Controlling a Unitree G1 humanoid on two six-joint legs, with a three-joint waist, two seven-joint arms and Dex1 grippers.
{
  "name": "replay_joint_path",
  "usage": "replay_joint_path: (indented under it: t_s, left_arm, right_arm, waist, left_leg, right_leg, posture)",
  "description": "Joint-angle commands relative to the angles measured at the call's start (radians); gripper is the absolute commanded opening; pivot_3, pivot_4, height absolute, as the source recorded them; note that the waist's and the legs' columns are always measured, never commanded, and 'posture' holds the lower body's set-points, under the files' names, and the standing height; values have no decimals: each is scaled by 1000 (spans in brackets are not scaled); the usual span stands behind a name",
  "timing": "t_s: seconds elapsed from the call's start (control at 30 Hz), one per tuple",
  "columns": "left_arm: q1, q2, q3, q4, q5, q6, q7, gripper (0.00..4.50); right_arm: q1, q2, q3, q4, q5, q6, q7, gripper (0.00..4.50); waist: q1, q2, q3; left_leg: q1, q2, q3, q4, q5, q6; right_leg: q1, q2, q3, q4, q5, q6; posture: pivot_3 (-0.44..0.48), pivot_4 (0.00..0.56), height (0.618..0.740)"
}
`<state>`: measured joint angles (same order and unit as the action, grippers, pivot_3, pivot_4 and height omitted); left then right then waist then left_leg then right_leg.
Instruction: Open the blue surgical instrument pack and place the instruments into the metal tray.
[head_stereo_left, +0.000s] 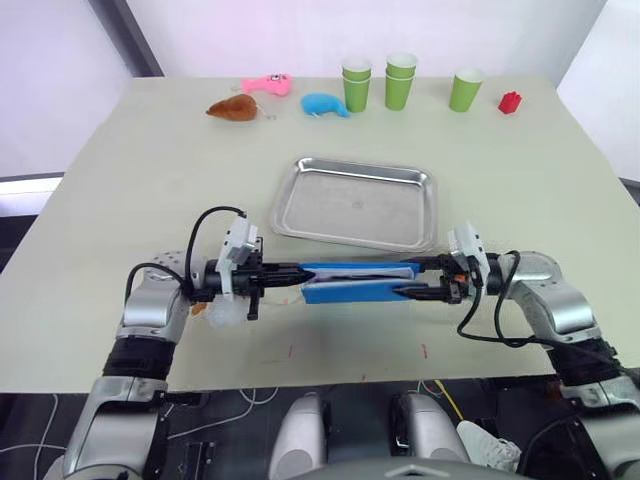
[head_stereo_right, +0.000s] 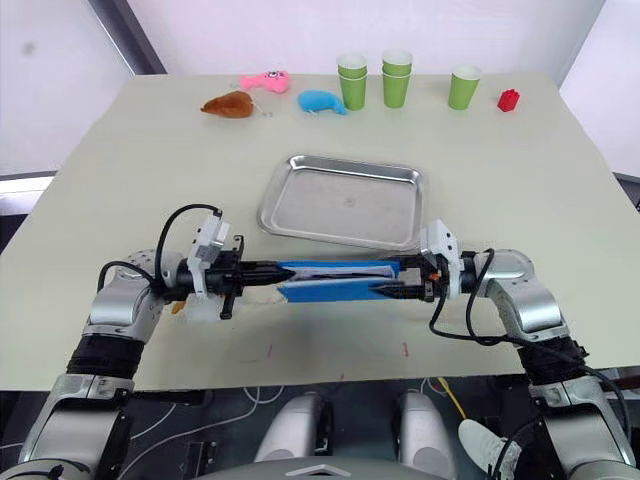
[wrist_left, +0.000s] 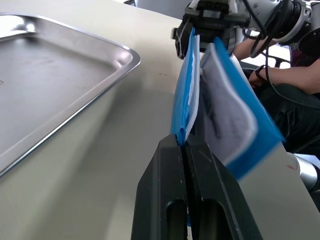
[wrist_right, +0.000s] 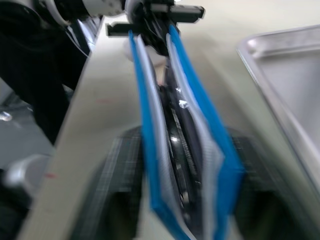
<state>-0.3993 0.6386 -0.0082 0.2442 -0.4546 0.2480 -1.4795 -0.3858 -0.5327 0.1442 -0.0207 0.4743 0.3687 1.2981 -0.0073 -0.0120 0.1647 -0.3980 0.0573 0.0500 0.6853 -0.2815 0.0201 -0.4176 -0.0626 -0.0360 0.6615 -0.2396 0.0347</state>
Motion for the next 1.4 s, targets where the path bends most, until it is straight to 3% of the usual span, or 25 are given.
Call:
replay_joint_path:
  t_s: [0.03, 0.07, 0.33, 0.47, 0.67, 1.4]
  left_arm:
    - [9, 1, 2, -31, -8, -5, -4, 0]
    - [11, -3, -5, -26, -2, -13, -5, 0]
    - [-2, -32, -35, 32, 29, -60, -16, 0]
    - [-19, -42, -41, 69, 48, -92, -23, 0]
    - [-36, -55, -63, 123, 75, -145, -36, 0]
    - [-174, -135, -117, 419, 273, -408, 38, 0]
  right_arm:
    - [17, -34, -57, -132, 120, 131, -14, 4039]
    - [19, -34, -78, -154, 161, 169, -32, 4402]
    - [-3, -56, -172, -228, 358, 377, -111, 4402]
    - [-9, -50, -175, -196, 355, 380, -125, 3138]
    - [63, -108, -54, -156, 200, 296, -75, 87]
    - [186, -162, 110, -107, -20, 154, -5, 87]
  waist:
    - [1, 0, 0]
    - [1, 0, 0]
    - [8, 0, 0]
    - [17, 0, 0]
    - [21, -1, 0]
    - [21, -1, -1]
  left_leg:
    - [0, 0, 0, 0, 0, 0]
    - [0, 0, 0, 0, 0, 0]
    - [0, 0, -1, 0, 0, 0]
    - [0, -1, -1, 1, 0, 0]
    - [0, -1, -1, 1, 0, 0]
    - [1, -2, -3, 2, 0, 0]
  right_leg:
    - [0, 0, 0, 0, 0, 0]
    - [0, 0, 0, 0, 0, 0]
    - [1, 0, 0, 0, 0, 0]
    - [1, 0, 0, 0, 0, 0]
    - [2, 0, 0, -1, 0, 0]
    - [4, 0, 0, -2, 0, 1]
  posture:
    - [0, 150, 739]
    - [0, 150, 739]
    - [0, 150, 739]
    - [0, 150, 739]
    - [0, 150, 739]
    - [0, 150, 739]
